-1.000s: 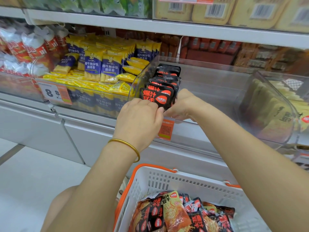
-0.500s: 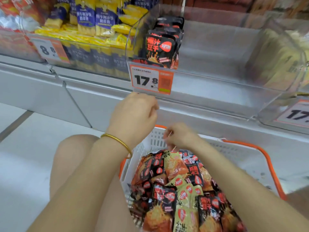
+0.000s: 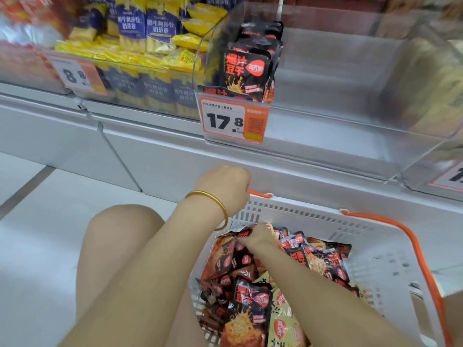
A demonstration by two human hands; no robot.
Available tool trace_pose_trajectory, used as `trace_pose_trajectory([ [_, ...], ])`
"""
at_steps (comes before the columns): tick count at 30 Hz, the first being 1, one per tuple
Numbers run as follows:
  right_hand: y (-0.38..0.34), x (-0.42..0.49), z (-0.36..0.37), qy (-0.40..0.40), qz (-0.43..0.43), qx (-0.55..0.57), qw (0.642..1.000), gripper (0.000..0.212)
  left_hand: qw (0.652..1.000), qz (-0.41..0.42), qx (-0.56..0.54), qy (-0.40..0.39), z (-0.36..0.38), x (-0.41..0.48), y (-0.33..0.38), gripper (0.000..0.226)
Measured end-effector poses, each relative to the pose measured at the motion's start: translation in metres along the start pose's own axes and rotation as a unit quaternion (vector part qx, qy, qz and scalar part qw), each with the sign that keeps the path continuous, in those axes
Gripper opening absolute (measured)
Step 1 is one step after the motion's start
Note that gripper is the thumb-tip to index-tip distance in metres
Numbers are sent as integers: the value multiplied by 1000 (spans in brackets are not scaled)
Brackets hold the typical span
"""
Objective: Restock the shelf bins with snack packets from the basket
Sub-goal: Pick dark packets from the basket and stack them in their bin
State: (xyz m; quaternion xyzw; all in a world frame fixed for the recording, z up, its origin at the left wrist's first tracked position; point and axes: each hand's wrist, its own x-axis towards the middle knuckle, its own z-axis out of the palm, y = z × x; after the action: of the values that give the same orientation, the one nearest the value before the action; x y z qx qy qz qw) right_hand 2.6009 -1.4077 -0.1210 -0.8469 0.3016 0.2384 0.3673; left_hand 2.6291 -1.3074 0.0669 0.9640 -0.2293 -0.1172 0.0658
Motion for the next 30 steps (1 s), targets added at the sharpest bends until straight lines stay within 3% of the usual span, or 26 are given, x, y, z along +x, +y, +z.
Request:
trace_pose_trajectory([
  [3, 0, -2, 6, 14, 7, 12, 1000, 39, 1000, 0, -4, -20, 3, 0, 4, 28],
  [7, 0, -2, -6, 20, 9, 74, 997, 9, 999, -12, 5, -36, 6, -1, -1, 28],
  [8, 1, -3, -16, 15, -1, 84, 996, 13, 999, -16, 7, -37, 6, -1, -2, 28],
  [10, 1, -10, -40, 6, -35, 88, 995, 27, 999, -22, 8, -37, 6, 0, -4, 28],
  [14, -10, -46, -99, 2, -132, 107, 985, 29, 998, -15, -10, -52, 9, 4, -1, 29],
  [17, -24, -79, -134, -35, -215, 120, 969, 28, 992, 2, -116, -53, 9, 3, 10, 45],
  [22, -37, -120, -169, -73, -285, 264, 918, 18, 948, 25, -305, 89, -13, -5, 16, 12],
  [25, -44, -138, -184, -90, -308, 264, 910, 22, 908, 43, -386, 155, -37, -12, 13, 22],
  [27, -56, -148, -195, -58, -331, 242, 910, 24, 892, 54, -391, 221, -51, -15, 13, 21],
  [30, -80, -160, -219, 9, -389, 310, 868, 26, 868, 41, -293, 398, -66, -12, 1, 19],
])
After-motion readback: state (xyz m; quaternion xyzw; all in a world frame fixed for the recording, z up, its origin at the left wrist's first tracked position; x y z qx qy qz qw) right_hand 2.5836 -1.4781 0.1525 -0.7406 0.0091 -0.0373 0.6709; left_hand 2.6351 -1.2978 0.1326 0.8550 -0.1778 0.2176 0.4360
